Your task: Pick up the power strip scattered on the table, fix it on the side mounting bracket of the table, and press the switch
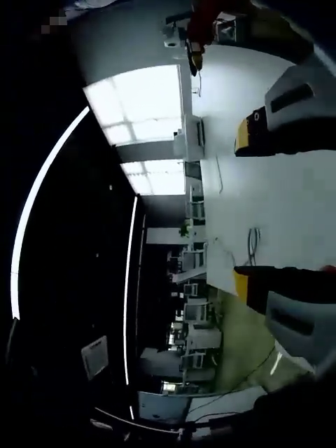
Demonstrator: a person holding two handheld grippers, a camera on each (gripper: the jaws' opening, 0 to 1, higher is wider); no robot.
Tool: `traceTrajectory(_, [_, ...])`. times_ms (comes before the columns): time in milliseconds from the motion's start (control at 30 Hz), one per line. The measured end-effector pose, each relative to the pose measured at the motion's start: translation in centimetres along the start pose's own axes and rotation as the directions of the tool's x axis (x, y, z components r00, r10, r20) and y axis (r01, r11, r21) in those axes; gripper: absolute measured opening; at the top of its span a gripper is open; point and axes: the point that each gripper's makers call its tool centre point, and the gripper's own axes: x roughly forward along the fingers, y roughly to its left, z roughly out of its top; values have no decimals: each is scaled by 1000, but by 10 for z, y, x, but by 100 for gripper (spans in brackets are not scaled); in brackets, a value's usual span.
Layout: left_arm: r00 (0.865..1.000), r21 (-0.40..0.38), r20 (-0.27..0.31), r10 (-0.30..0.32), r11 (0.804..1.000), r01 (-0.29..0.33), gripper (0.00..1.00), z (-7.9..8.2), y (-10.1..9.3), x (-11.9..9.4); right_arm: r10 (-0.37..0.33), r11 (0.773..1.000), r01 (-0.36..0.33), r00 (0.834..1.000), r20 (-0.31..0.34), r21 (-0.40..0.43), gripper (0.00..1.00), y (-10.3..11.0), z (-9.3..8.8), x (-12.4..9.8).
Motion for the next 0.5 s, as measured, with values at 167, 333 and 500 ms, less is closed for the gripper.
traceTrajectory(167, [1000, -15, -12, 12, 1000, -12, 67, -9, 3, -2, 0, 1000, 0, 1000, -20, 7, 59, 7, -11, 2])
traceTrajectory(333, [1000, -36, -22, 4, 999, -4, 68, -12, 3, -3, -4, 1000, 4, 1000, -11, 15, 59, 9, -10, 2])
traceTrajectory(500, [1000, -39, -14, 6, 999, -7, 68, -10, 5, -4, -8, 1000, 9, 1000, -4, 21, 59, 11, -9, 2])
